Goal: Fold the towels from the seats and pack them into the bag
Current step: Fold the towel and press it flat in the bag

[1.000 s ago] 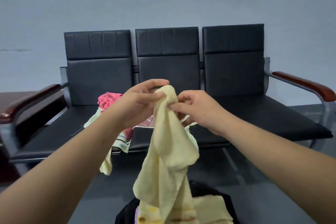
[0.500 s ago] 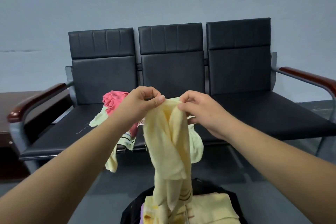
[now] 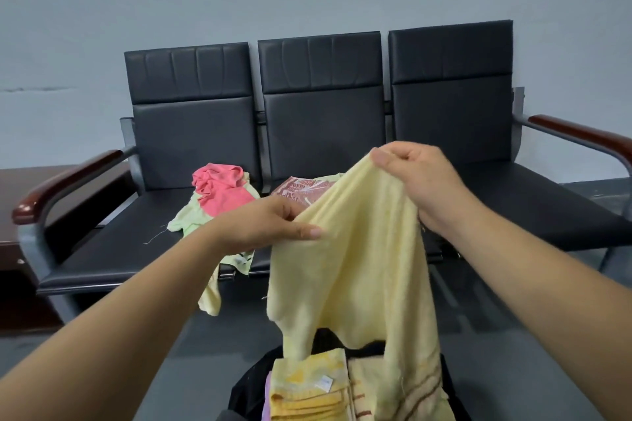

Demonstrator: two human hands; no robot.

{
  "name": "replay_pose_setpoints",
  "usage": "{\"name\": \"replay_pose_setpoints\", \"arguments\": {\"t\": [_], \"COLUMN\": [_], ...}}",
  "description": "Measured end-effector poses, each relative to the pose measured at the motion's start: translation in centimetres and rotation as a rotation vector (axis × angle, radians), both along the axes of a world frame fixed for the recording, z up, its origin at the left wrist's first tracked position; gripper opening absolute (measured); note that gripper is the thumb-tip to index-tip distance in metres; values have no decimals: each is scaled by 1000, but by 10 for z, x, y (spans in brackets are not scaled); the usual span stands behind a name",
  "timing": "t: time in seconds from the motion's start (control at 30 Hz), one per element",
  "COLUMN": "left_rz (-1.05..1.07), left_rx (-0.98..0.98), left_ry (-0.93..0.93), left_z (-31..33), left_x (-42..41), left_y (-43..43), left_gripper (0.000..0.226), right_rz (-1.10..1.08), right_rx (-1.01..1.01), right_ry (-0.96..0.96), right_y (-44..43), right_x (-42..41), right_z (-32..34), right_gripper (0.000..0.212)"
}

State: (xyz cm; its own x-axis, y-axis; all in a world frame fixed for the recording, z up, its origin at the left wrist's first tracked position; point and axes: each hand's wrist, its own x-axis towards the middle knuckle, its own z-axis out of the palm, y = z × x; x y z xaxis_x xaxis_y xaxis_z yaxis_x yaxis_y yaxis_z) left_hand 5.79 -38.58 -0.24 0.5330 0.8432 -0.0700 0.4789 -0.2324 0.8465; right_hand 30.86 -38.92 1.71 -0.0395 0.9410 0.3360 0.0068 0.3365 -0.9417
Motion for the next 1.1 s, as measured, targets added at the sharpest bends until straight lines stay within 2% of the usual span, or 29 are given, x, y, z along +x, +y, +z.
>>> {"name": "replay_pose_setpoints", "arguments": {"t": [0.1, 0.17, 0.23, 0.3, 0.37, 0.43, 0.53, 0.6, 0.67, 0.7, 0.73, 0.8, 0.87, 0.93, 1.0, 1.1], "left_rz": [89, 191, 227, 202, 138, 68, 1, -44, -61, -38, -3, 126, 208, 186, 121, 75], "left_rx": [-1, 13, 34, 59, 101, 157, 104, 23, -31, -53, -86, -150, -148, -110, -80, -37], "left_ry": [18, -107, -234, -308, -271, -177, -117, -24, 68, 10, -123, -454, -593, -532, -434, -322], "left_z": [-14, -18, -14, -2, 8, 16, 19, 14, -1, -11, -20, -29, -31, -27, -20, -10], "left_x": [-21, -31, -31, -18, -2, 15, 26, 22, 15, 11, 9, 10, 13, 22, 33, 42], "left_y": [5, 8, 9, 6, 7, 4, 5, -1, -5, -7, -7, -2, 3, 3, -2, -8], "left_gripper": [33, 57, 66, 48, 28, 22, 20, 10, 8, 13, 18, 21, 18, 26, 26, 20], "right_rz": [-118, -180, -189, -85, 118, 325, 344, 249, 179, 151, 133, 142, 219, 337, 445, 464], "right_rx": [-72, -114, -174, -188, -194, -224, -108, -55, -78, -106, -132, -195, -262, -317, -368, -397], "right_ry": [118, -17, -238, -360, -339, -315, -480, -404, -175, -90, -56, -95, -147, -108, -56, -76], "right_y": [7, 13, 16, 14, 5, -2, -2, 1, 2, 2, 3, 5, 2, -4, -8, -8], "right_x": [25, 41, 48, 41, 23, 4, -10, -6, 6, 12, 17, 23, 18, 11, 6, 4], "right_z": [-2, -10, -21, -31, -33, -29, -21, -15, -10, -10, -13, -22, -30, -35, -36, -38], "right_gripper": [19, 21, 29, 41, 37, 32, 42, 32, 16, 15, 14, 12, 14, 26, 35, 31]}}
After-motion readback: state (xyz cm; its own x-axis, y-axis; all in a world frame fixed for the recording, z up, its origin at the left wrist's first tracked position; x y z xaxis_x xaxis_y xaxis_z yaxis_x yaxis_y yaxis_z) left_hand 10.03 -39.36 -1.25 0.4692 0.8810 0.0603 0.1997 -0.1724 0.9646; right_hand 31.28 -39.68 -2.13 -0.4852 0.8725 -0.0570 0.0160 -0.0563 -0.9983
